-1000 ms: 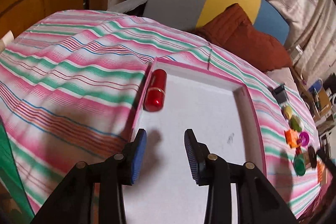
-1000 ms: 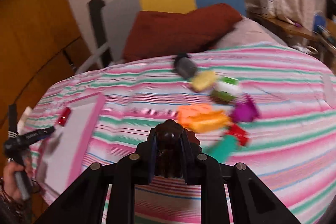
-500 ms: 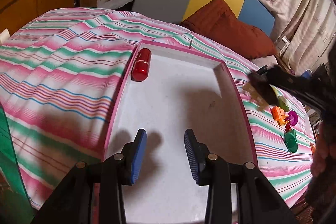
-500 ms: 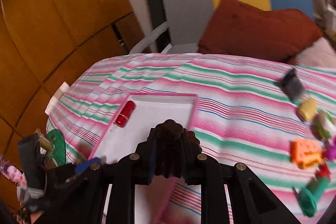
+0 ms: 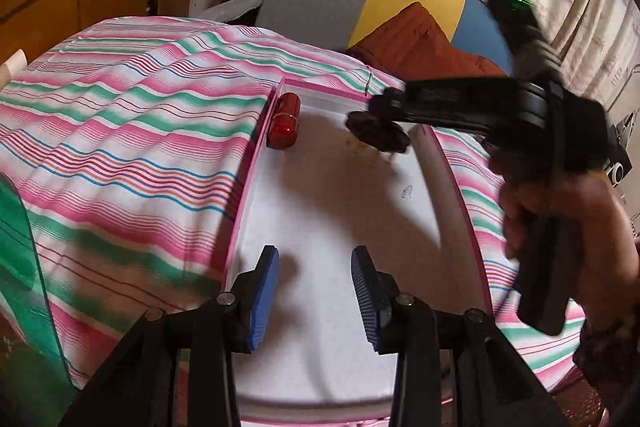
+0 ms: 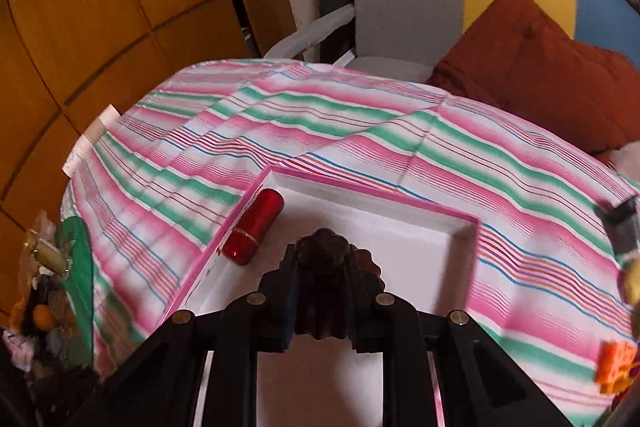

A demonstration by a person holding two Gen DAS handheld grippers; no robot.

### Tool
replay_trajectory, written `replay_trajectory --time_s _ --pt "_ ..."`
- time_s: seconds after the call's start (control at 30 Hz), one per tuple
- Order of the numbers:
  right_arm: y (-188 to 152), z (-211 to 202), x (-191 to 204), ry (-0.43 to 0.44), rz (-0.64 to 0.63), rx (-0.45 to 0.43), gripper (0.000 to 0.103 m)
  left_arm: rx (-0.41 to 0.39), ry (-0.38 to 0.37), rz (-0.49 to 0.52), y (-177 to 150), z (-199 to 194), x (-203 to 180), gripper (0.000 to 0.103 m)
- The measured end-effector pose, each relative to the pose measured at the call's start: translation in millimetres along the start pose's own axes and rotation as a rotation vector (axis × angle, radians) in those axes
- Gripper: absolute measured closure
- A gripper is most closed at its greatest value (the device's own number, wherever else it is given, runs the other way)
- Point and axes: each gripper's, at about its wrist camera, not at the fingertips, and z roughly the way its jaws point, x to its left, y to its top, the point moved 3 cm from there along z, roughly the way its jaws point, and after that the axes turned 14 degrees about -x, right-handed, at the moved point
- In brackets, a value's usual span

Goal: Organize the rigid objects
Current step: 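Lower the brown knob into the tray beside the red capsule, open right tool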

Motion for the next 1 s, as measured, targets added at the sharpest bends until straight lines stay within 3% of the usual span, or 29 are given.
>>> replay_trajectory --time_s 0.3,0.4,0.47,0.63,1.0 --pt "8 28 11 -0.017 -0.033 -0.025 0.083 -0.004 0.017 -0.049 0 -6 17 0.066" --pt "6 26 12 -0.012 -0.032 -0.023 0.078 -0.011 0.024 -0.053 0 -8 18 0.066" --pt "6 18 11 0.001 -0.026 -0.029 0.077 -0.015 0.018 -0.054 1 -9 16 0.066" --pt "5 -13 9 0.023 0.002 -0.077 0.054 -0.015 0.013 -0.054 0 -11 11 0.066" --pt "-21 -58 4 0.01 -0.01 -0.071 0.052 -0.017 -0.011 0.0 -6 -18 -12 0.066"
